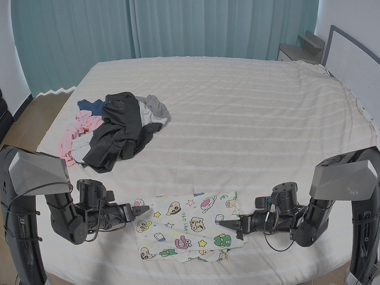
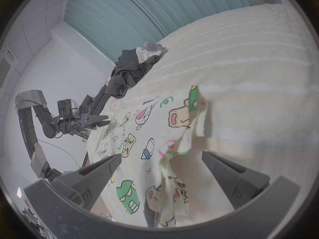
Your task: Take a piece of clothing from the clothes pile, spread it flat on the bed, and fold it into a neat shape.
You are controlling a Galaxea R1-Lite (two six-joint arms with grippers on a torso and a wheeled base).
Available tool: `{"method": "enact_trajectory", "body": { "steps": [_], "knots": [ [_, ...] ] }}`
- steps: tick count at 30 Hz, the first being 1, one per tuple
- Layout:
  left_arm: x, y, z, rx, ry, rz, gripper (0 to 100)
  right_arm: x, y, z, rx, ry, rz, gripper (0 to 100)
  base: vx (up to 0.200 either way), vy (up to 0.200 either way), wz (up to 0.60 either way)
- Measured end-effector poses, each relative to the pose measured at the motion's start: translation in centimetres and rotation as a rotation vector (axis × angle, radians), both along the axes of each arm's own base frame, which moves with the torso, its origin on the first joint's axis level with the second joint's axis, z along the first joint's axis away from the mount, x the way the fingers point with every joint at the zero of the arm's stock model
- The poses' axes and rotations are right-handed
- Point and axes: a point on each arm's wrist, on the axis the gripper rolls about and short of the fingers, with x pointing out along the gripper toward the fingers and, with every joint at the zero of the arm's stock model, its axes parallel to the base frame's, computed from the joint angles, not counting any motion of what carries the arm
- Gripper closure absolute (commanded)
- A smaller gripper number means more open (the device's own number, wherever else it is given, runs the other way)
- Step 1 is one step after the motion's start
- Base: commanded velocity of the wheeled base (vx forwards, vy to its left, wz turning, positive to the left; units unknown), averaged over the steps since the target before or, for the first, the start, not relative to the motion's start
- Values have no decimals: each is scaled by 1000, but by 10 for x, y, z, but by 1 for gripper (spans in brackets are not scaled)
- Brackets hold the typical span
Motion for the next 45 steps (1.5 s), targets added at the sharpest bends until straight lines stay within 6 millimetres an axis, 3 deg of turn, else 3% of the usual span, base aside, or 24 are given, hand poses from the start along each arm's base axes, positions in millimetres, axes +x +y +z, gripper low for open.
{"method": "enact_trajectory", "body": {
  "steps": [6,13,20,29,35,45],
  "knots": [
    [-4,22,22,-16,-45,73,0,-13,-12,18,0,-2,-48,0,0,0,0],
    [-28,40,62,-71,-112,149,0,-38,-30,51,43,-67,-111,0,0,0,0],
    [-68,47,109,-127,-234,187,0,-69,-49,76,55,-168,-201,0,0,0,0],
    [-138,53,156,-134,-376,253,0,-108,-69,120,91,-303,-333,0,0,0,0],
    [-183,56,166,-110,-378,307,0,-140,-81,143,95,-336,-360,0,0,0,0],
    [-257,63,167,-90,-402,357,0,-204,-113,155,22,-337,-424,0,0,0,0]
  ]
}}
